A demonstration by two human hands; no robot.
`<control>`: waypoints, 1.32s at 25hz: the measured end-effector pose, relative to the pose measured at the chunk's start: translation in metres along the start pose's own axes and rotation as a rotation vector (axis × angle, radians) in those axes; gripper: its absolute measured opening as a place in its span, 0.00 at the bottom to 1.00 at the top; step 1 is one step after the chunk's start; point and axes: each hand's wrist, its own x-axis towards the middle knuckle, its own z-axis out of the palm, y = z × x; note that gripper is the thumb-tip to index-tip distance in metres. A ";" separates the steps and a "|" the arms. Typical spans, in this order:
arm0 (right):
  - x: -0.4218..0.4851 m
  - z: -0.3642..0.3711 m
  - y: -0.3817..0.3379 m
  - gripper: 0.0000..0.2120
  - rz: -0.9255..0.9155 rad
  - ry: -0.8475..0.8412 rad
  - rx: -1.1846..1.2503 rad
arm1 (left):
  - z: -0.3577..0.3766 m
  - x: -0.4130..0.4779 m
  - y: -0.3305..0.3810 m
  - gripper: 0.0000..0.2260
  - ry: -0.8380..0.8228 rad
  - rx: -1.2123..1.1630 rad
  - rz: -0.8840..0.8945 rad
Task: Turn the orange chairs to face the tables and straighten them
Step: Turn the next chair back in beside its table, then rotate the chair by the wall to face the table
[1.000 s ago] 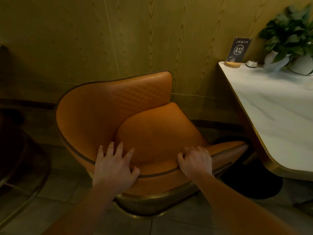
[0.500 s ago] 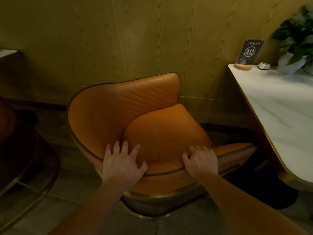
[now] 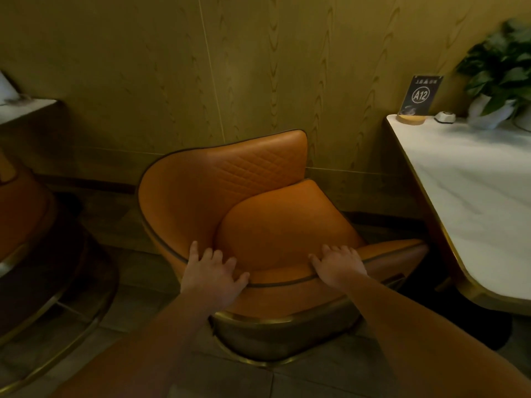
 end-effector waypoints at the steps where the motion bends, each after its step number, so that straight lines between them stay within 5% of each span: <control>1: -0.004 -0.008 -0.003 0.29 0.018 -0.033 0.063 | -0.007 -0.009 -0.005 0.40 -0.016 -0.021 -0.013; 11: -0.111 -0.112 -0.092 0.28 -0.231 0.191 0.209 | -0.080 -0.154 -0.060 0.22 0.180 -0.357 -0.209; 19: -0.198 -0.186 -0.195 0.29 -0.298 0.195 0.265 | -0.112 -0.283 -0.145 0.25 0.351 -0.408 -0.310; 26: -0.279 -0.195 -0.314 0.23 -0.392 0.192 0.347 | -0.086 -0.391 -0.255 0.27 0.388 -0.425 -0.374; 33: -0.321 -0.199 -0.455 0.27 -0.441 0.207 0.318 | -0.048 -0.468 -0.352 0.27 0.409 -0.419 -0.471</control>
